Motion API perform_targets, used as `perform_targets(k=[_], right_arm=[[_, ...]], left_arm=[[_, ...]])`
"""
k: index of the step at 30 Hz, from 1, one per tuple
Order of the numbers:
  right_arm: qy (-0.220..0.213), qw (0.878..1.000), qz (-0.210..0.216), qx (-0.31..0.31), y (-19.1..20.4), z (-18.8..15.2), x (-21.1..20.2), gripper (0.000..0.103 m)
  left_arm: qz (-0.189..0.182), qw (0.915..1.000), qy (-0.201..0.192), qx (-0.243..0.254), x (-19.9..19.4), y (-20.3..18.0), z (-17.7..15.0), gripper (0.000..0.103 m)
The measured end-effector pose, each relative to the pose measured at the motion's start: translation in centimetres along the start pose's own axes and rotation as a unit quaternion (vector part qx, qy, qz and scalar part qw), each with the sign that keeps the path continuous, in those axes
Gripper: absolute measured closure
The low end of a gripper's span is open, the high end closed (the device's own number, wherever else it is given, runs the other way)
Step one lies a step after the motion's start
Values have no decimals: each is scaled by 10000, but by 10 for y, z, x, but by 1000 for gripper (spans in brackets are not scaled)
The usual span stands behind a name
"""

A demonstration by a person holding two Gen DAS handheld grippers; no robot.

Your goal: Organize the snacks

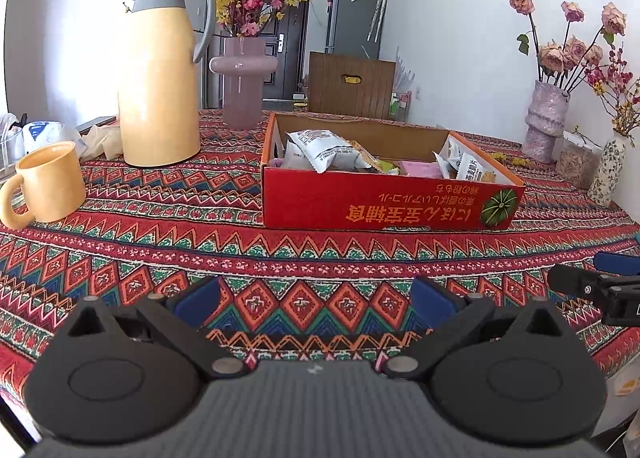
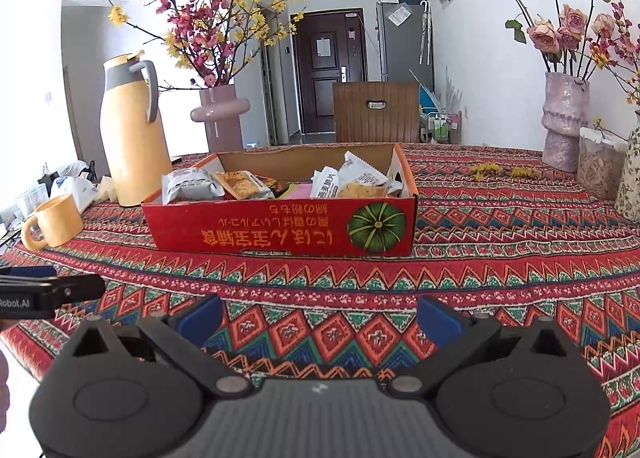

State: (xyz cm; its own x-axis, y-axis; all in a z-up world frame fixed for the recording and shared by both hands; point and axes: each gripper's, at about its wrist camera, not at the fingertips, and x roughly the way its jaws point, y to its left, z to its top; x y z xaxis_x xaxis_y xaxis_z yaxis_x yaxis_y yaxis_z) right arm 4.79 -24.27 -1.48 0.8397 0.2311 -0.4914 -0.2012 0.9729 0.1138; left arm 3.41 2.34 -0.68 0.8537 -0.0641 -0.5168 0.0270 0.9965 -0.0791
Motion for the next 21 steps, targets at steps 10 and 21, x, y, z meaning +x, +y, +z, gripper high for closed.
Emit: perform_targets(k=[10, 21], right_arm=[[26, 10000, -7, 12, 1, -5, -4, 0], [17, 10000, -12, 9, 2, -7, -5, 0]], left_arm=[[-45, 10000, -34, 42, -8, -3, -5, 0], [-70, 9999, -58, 56, -10, -3, -6, 0]])
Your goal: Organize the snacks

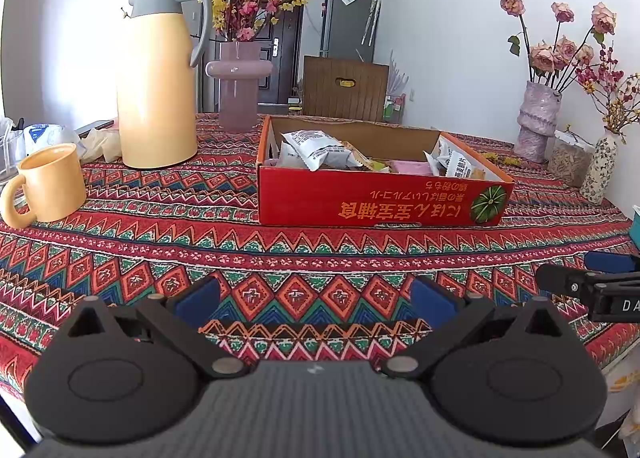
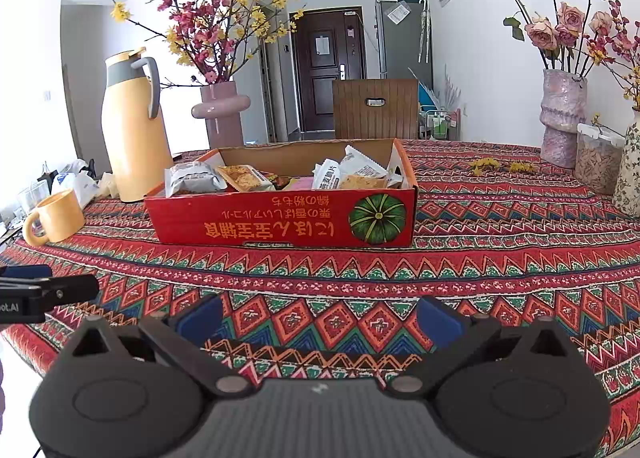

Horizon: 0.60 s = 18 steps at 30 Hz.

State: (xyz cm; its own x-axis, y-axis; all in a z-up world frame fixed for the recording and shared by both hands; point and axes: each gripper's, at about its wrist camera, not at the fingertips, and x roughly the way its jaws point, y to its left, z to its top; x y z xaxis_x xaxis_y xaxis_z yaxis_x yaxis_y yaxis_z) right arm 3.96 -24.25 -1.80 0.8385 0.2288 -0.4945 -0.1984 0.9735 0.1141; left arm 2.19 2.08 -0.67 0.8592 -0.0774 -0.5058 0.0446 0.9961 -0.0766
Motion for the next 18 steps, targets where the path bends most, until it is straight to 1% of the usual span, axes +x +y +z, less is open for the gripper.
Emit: perform_targets(k=[18], right_arm=[[3, 10000, 0, -1, 0, 0, 0, 0]], left_arm=[[-25, 10000, -1, 44, -1, -3, -1, 0]])
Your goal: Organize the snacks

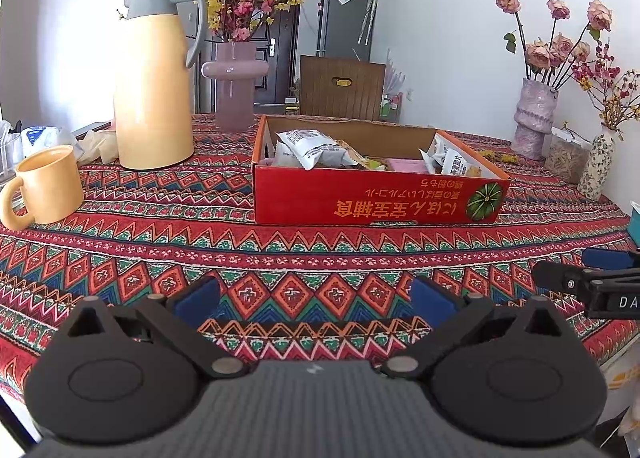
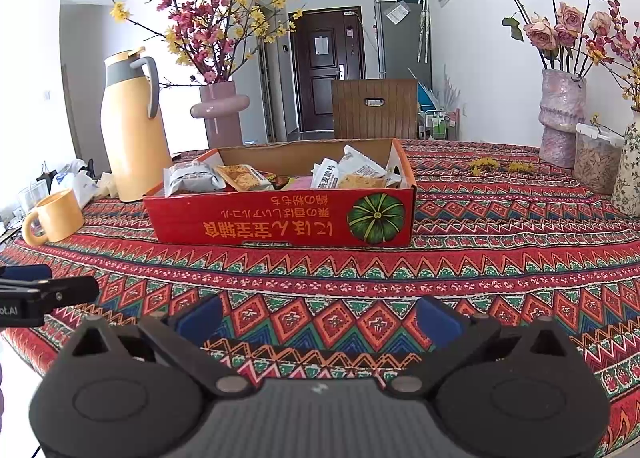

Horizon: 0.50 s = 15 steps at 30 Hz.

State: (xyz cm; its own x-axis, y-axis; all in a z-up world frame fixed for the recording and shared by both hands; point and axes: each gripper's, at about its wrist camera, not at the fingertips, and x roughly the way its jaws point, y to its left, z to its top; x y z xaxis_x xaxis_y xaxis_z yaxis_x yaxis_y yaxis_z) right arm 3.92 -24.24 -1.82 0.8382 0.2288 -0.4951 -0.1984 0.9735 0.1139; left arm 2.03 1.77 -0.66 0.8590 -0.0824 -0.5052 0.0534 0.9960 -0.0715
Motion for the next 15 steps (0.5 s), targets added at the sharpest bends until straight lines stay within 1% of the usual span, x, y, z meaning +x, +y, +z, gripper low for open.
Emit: perform_targets(k=[15], right_arm=[[6, 10000, 1, 1, 0, 0, 0, 0]], left_arm=[[-39, 10000, -21, 40, -1, 0, 0, 0]])
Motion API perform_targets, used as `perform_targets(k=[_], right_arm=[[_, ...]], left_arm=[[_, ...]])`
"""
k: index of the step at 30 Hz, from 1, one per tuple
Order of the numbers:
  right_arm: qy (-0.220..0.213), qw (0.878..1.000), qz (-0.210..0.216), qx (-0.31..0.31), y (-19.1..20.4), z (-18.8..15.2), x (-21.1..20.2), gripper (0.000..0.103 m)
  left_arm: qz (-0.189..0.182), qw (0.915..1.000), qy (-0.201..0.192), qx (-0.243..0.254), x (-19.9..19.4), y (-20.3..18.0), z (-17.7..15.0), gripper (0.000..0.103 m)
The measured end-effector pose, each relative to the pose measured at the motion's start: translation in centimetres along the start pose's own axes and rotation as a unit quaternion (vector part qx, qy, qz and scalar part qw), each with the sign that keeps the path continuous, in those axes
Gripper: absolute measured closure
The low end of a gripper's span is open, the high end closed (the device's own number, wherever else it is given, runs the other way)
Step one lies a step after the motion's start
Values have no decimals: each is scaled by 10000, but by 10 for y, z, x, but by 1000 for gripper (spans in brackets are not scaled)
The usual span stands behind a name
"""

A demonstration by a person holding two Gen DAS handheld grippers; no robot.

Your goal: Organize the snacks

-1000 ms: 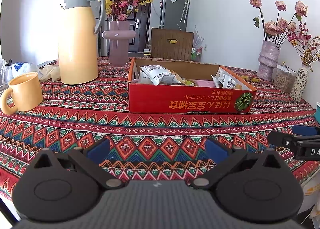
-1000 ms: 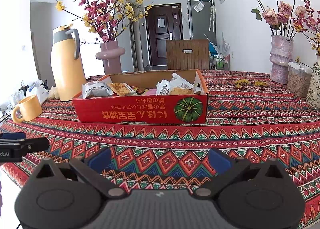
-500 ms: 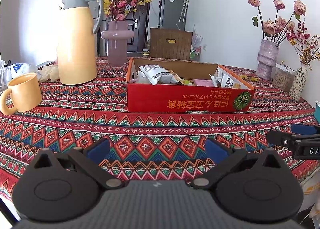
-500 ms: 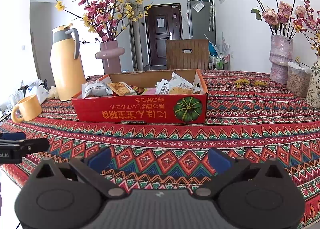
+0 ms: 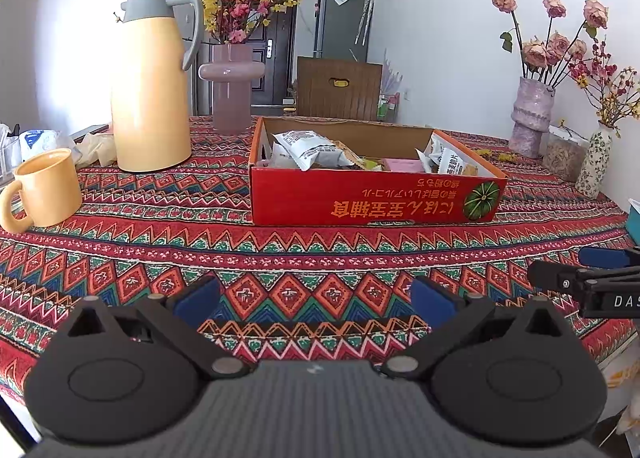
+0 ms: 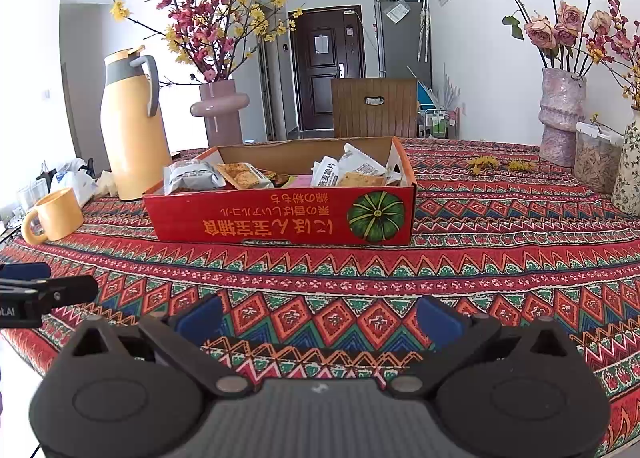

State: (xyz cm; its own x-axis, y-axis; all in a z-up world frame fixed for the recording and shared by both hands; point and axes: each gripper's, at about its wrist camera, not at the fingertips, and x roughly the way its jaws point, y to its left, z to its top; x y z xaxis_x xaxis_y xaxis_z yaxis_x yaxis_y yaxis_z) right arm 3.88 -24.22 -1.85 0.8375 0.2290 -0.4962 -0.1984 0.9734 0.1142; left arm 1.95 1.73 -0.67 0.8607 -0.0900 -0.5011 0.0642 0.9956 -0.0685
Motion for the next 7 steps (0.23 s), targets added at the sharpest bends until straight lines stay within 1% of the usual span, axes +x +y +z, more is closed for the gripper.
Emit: perform_targets(k=[7], right_arm=[[33, 10000, 8, 5, -1, -4, 0, 0]], left_arm=[[-74, 10000, -39, 31, -1, -1, 0, 0]])
